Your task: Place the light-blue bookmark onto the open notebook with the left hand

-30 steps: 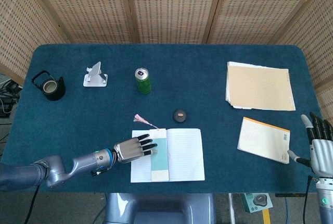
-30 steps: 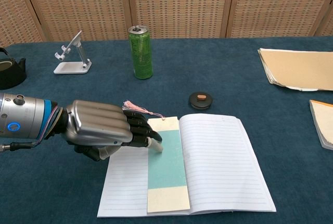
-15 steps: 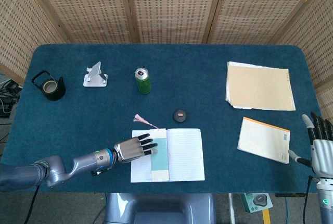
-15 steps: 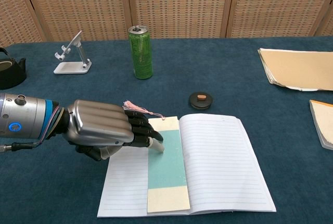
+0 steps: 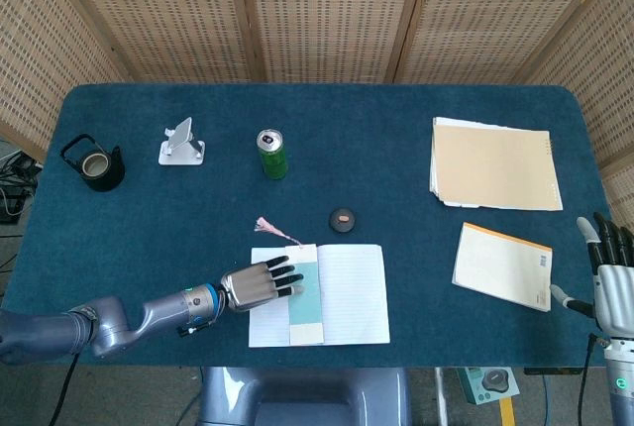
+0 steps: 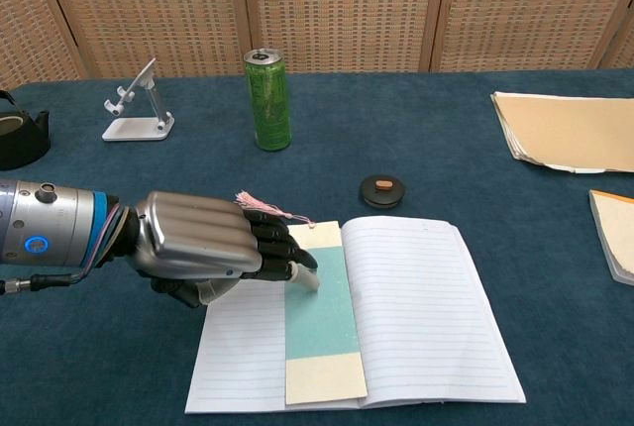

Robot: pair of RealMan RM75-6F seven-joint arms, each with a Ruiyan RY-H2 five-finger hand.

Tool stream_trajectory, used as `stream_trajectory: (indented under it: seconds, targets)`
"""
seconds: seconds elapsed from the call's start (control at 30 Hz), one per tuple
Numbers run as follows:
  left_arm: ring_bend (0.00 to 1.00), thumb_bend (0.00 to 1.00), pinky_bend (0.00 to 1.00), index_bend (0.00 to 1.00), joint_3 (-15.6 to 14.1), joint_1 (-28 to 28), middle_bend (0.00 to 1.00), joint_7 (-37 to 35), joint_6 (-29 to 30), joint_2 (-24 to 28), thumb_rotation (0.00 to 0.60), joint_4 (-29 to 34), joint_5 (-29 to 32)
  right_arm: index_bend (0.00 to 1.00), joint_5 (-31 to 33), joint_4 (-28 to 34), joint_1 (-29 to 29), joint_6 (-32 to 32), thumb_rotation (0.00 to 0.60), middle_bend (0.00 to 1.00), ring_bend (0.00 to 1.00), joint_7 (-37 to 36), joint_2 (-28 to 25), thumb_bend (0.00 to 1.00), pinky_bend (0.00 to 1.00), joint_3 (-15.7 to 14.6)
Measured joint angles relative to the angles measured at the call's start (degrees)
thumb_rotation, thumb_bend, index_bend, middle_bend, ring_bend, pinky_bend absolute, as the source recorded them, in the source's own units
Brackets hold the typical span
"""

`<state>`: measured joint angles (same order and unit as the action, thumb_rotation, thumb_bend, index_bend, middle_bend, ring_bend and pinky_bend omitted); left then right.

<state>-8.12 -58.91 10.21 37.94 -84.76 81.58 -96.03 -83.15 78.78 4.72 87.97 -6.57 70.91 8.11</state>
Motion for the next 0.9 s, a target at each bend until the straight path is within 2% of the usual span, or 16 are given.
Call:
stream_trajectory:
  seconds: [0.2, 0.33, 0.43, 0.5, 0.6, 0.73, 0.9]
  targets:
    - [0.0, 1.0, 0.03, 0.01, 1.2, 1.4, 0.0, -1.6, 4.7, 1.2, 0.6, 0.5, 0.1, 0.02, 0.0, -0.1, 0.0, 0.1, 0.6, 0.0, 0.0, -0.1, 0.0, 0.1, 0.0, 0.1]
    - [0.0, 0.98, 0.02, 0.0, 3.0, 3.5, 0.0, -3.7, 10.6, 3.3, 0.6, 1.9, 1.0, 0.02, -0.3, -0.1, 0.0, 0.2, 0.6, 0.0, 0.0, 0.0, 0.1, 0.1, 0.0, -0.1]
    - [0.0, 0.8, 0.0, 0.0, 4.5, 6.1, 0.0, -3.6, 16.8, 4.6, 0.6, 2.7, 1.7, 0.02, -0.5, -0.1, 0.1, 0.1, 0.6, 0.0, 0.0, 0.1, 0.2, 0.1, 0.0, -0.2]
    - [0.0, 0.59, 0.0, 0.0, 5.6, 8.2, 0.0, -2.3, 21.0, 5.1, 0.6, 3.0, 2.4, 0.02, -0.7, 0.0, 0.1, 0.2, 0.6, 0.0, 0.0, 0.2, 0.2, 0.1, 0.0, -0.3]
    - [0.0, 0.41, 0.0, 0.0, 7.1, 12.6, 0.0, 2.3, 28.1, 5.6, 0.6, 4.0, 4.8, 0.02, -1.2, 0.4, 0.1, 0.5, 0.6, 0.0, 0.0, 0.5, 0.2, 0.1, 0.0, -0.4]
    - [0.0, 0.39, 0.0, 0.0, 8.6, 19.2, 0.0, 8.3, 34.9, 6.0, 0.6, 6.7, 9.3, 0.02, -1.8, 0.9, 0.1, 0.7, 0.6, 0.0, 0.0, 0.7, 0.2, 0.1, 0.0, -0.7]
    - [0.0, 0.37, 0.0, 0.0, 8.9, 25.9, 0.0, 9.5, 40.8, 6.8, 0.6, 9.8, 12.8, 0.02, -3.0, 1.7, 0.1, 1.3, 0.6, 0.0, 0.0, 1.1, 0.1, 0.1, 0.0, -1.1]
